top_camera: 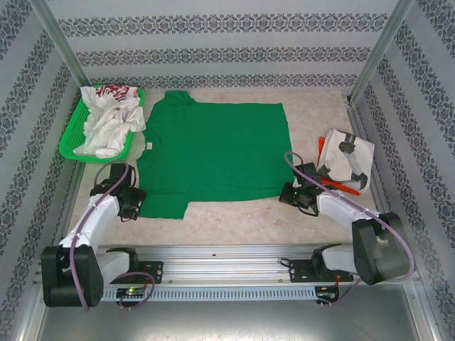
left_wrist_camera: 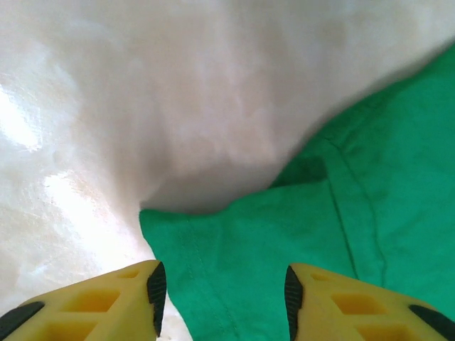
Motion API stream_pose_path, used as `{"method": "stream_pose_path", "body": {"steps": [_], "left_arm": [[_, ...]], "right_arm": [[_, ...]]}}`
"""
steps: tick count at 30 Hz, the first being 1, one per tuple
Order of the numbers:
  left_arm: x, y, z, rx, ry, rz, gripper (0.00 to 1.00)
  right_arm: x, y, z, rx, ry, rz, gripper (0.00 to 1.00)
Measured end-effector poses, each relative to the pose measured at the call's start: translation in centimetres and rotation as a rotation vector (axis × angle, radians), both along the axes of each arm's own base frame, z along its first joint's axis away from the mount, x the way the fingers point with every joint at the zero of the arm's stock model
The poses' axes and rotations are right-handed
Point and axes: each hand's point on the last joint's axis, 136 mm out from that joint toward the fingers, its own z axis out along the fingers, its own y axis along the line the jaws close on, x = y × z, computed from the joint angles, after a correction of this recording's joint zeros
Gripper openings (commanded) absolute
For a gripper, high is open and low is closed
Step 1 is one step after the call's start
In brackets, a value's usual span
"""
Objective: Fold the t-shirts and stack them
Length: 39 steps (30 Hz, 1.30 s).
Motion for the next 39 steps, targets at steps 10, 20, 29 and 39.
{"method": "stream_pose_path", "body": {"steps": [10,20,29,39], "left_arm": [[1.1,0.1,-2.0,-0.004,0.100,-0.007,0.36],[1.3,0.2,-3.4,0.005,0.159,-0.006,0.19],[0.2,-0.4,-3.1,-0.013,0.124,-0.001,0.00],[-1.9,-0.5,1.9,0.035,0.010,-0.061,0.00]], "right_arm": [[0.8,0.8,0.5,0.036,-0.011,0.018,0.00],[1.1,0.9,0.5,0.036,-0.012,0.018,0.00],[0.9,0.8,0.9,0.036,-0.021,0.022,0.00],[0.3,0.4,4.5,0.039,-0.115,0.013,0.00]]}}
